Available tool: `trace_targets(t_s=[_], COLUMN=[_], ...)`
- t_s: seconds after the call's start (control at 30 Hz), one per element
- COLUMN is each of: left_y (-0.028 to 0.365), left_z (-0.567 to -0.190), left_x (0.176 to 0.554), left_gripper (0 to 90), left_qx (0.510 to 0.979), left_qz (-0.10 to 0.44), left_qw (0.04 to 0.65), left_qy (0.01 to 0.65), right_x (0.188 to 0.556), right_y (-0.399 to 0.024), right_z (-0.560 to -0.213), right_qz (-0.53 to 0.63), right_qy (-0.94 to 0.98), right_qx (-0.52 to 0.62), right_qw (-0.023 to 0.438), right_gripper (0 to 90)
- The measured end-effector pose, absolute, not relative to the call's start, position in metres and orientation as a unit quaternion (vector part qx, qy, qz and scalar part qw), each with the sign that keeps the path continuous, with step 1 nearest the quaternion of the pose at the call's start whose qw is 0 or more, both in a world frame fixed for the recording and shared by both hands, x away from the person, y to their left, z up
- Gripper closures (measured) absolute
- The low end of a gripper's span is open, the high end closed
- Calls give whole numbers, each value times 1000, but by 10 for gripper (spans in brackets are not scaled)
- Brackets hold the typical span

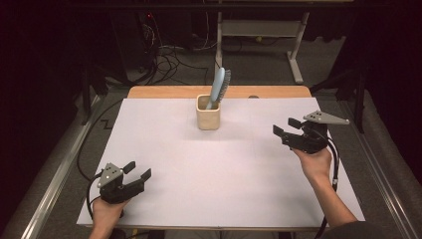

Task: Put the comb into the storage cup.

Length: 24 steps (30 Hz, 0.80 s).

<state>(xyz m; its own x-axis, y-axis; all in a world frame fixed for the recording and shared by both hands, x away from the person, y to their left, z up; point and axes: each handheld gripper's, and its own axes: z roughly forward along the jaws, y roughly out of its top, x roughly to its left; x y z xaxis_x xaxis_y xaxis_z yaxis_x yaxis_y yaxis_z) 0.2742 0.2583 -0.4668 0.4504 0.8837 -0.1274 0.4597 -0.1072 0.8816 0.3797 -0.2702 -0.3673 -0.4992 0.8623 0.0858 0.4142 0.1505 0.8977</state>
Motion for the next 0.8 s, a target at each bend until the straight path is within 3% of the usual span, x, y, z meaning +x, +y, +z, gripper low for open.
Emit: trace_targets(t_s=[0.8], left_y=[258], left_z=[-466], left_x=[274], left_gripper=[328], left_qx=[709], left_qz=[227], left_qw=[471], left_qy=[474], right_x=[357], right_y=[-292], right_z=[-368], right_qz=[488], right_qy=[710], right_qx=[446], right_qw=[242], right_gripper=[336])
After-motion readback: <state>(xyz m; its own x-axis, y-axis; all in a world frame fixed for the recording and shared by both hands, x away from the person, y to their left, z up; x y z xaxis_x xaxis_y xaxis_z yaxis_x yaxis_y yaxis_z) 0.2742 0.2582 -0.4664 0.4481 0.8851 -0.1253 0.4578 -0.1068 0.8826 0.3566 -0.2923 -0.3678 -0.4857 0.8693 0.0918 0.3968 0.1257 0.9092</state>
